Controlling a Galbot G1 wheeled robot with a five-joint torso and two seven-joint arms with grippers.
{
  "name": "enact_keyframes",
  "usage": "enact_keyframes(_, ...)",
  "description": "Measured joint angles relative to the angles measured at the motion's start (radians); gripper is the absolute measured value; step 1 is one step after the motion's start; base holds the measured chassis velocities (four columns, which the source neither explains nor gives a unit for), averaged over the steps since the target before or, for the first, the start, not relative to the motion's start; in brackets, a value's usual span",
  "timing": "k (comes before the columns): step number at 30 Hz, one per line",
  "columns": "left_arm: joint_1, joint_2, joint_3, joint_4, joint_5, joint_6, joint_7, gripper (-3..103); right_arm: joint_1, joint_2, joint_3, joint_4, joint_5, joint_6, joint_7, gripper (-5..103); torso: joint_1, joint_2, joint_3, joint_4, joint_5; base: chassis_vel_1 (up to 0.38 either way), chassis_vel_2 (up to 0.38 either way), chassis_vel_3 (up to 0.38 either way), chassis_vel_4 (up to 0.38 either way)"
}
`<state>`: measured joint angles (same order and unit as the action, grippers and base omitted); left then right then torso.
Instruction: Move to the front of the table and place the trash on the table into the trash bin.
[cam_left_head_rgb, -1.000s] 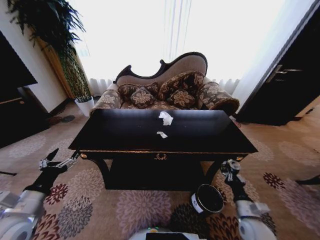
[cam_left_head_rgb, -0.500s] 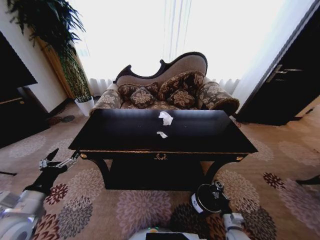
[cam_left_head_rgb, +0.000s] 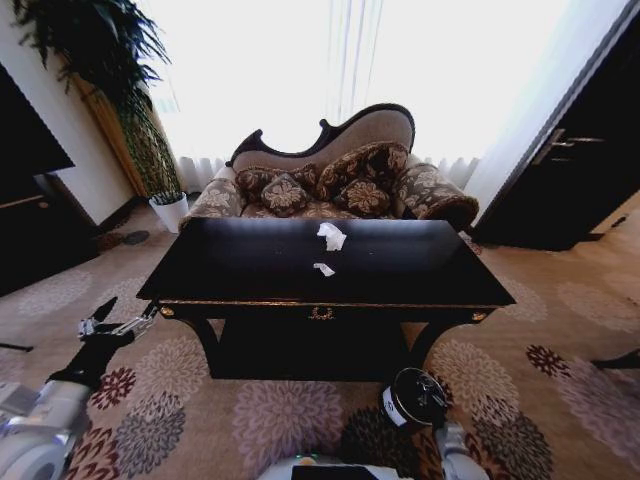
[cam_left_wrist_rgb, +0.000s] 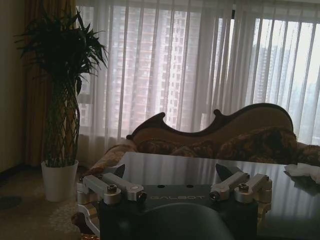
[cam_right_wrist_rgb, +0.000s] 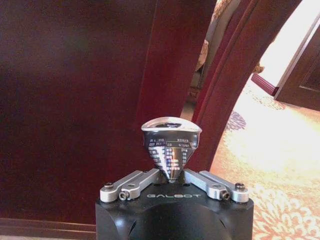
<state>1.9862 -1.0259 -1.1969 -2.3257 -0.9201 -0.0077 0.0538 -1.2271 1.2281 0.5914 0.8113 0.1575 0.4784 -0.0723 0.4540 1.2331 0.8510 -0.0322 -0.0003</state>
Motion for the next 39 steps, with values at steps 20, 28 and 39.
enact_keyframes(20,0.0,0.0,0.0,0.0,0.0,0.0,0.0,100,0.215,-0.015,0.007,-0.306,-0.072,-0.035,0.003,0,0.0,0.0,0.0,-0.0001,0.0001,0.0,0.0,0.0,0.0)
enact_keyframes(28,0.0,0.0,0.0,0.0,0.0,0.0,0.0,100,0.213,-0.007,0.019,-0.309,-0.078,-0.048,0.015,13,0.0,0.0,0.0,-0.0003,0.0,0.0,0.0,0.0,0.0)
enact_keyframes(39,0.0,0.0,0.0,0.0,0.0,0.0,0.0,100,0.199,0.004,0.021,-0.302,-0.059,-0.05,0.018,51,0.0,0.0,0.0,-0.0002,0.0,0.0,0.0,0.0,0.0)
